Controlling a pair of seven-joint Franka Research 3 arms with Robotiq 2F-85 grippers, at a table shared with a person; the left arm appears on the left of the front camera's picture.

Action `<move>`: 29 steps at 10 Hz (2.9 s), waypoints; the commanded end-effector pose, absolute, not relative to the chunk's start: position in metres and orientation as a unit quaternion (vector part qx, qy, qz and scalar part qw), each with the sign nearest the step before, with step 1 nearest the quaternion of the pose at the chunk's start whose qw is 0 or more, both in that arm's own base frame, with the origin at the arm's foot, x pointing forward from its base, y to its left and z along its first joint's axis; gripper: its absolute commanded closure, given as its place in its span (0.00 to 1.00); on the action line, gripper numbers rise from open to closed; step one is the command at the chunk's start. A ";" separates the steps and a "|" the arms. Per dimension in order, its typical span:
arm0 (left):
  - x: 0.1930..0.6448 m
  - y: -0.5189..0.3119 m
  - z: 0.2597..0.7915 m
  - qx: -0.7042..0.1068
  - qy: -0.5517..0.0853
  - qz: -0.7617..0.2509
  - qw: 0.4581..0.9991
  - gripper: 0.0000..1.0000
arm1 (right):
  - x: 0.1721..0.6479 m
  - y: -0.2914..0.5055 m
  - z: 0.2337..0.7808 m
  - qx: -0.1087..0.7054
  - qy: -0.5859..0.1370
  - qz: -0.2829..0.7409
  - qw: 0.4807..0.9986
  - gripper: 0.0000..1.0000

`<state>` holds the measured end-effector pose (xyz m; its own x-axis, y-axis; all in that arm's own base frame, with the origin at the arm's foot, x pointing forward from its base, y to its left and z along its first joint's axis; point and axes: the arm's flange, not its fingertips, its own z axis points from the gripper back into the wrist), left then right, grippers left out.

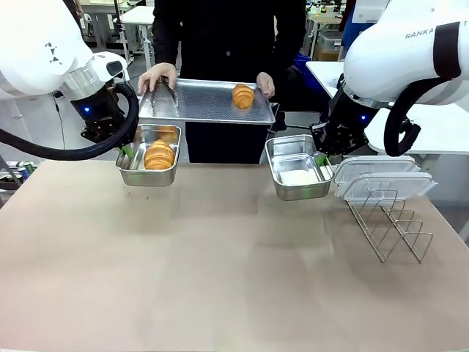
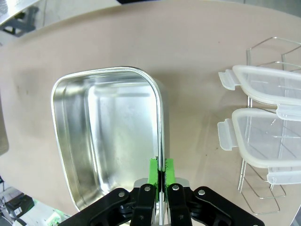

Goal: Place the bread in airtight containers.
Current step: Once an object is inside an Airtight Container , place the container in the center of the table.

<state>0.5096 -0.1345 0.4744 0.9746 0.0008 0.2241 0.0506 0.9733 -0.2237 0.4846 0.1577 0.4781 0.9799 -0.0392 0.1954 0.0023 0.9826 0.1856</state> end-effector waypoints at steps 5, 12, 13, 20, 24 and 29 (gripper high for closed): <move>0.500 -0.099 0.399 -0.132 -0.086 0.000 0.988 0.93 | 0.484 0.158 0.481 0.088 -0.103 -0.014 0.991 1.00; 0.492 -0.097 0.336 -0.149 -0.079 0.000 0.986 0.93 | 0.484 0.158 0.481 0.088 -0.103 -0.014 0.991 1.00; 0.490 -0.098 0.331 -0.145 -0.075 -0.002 0.987 0.93 | 0.484 0.158 0.481 0.088 -0.103 -0.014 0.991 1.00; 0.484 -0.098 0.340 -0.121 -0.095 -0.030 0.988 0.00 | 0.484 0.158 0.481 0.088 -0.103 -0.014 0.991 1.00; 0.490 -0.067 0.438 -0.176 -0.201 -0.132 0.955 0.00 | 0.484 0.158 0.481 0.088 -0.103 -0.014 0.991 1.00; 0.452 0.022 0.518 -0.294 -0.282 -0.362 0.839 0.00 | 0.484 0.158 0.481 0.088 -0.103 -0.014 0.991 1.00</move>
